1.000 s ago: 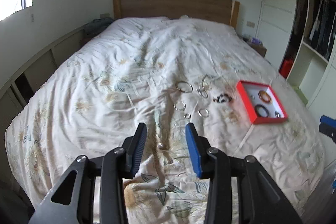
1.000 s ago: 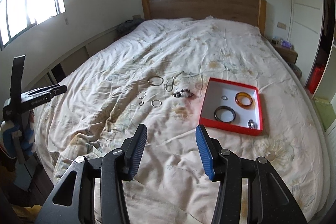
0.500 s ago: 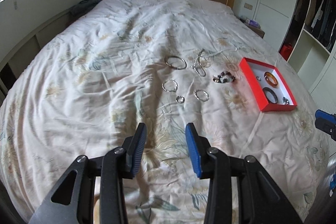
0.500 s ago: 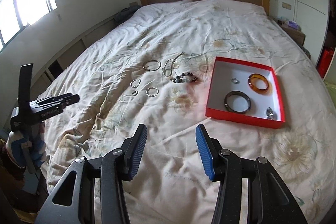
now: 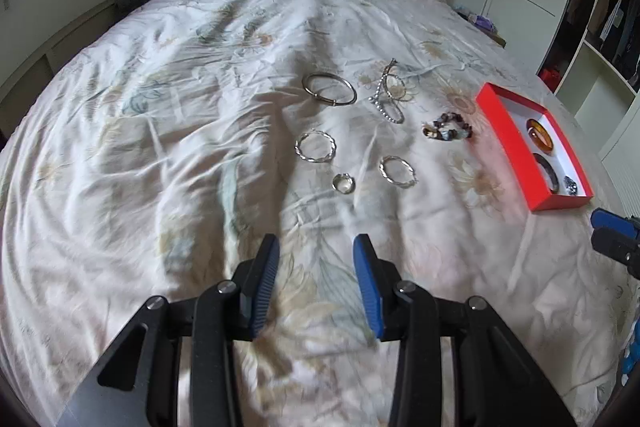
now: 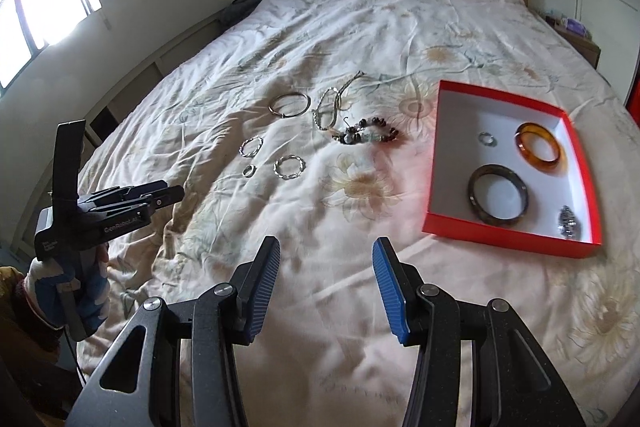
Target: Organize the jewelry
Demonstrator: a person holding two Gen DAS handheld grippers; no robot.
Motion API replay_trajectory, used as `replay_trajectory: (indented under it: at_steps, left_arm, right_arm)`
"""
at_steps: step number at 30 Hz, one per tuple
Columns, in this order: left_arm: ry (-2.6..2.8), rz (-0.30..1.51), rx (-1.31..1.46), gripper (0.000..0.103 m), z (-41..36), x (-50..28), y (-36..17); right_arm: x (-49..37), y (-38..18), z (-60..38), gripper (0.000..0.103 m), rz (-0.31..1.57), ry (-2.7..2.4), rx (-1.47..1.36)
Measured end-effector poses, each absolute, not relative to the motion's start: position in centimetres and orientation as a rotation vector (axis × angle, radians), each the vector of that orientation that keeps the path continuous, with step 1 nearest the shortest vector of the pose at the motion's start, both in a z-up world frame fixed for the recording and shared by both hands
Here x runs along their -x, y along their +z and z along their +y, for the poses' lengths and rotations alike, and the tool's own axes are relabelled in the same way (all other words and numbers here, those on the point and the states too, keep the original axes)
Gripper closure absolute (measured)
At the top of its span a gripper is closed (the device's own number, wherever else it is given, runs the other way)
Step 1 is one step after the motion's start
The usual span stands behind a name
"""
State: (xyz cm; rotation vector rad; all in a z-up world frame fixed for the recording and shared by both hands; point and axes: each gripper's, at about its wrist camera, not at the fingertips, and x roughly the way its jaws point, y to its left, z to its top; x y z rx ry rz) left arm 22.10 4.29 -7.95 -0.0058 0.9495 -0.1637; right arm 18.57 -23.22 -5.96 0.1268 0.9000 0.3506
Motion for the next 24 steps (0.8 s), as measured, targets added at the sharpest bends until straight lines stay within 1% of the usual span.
replay_trajectory:
  at_steps: [11,24]
  left_arm:
    - [-0.212,0.976,0.001,0.066,2.9,-26.7,-11.1]
    - [-0.237,0.996,-0.001,0.066,2.1,-29.6,-13.8]
  right_arm:
    - [-23.0,-8.7,-21.7,0.055,0.929,0.358,-0.142]
    - [-29.2,-10.3,-20.6,0.055,0.931,0.3,-0.191]
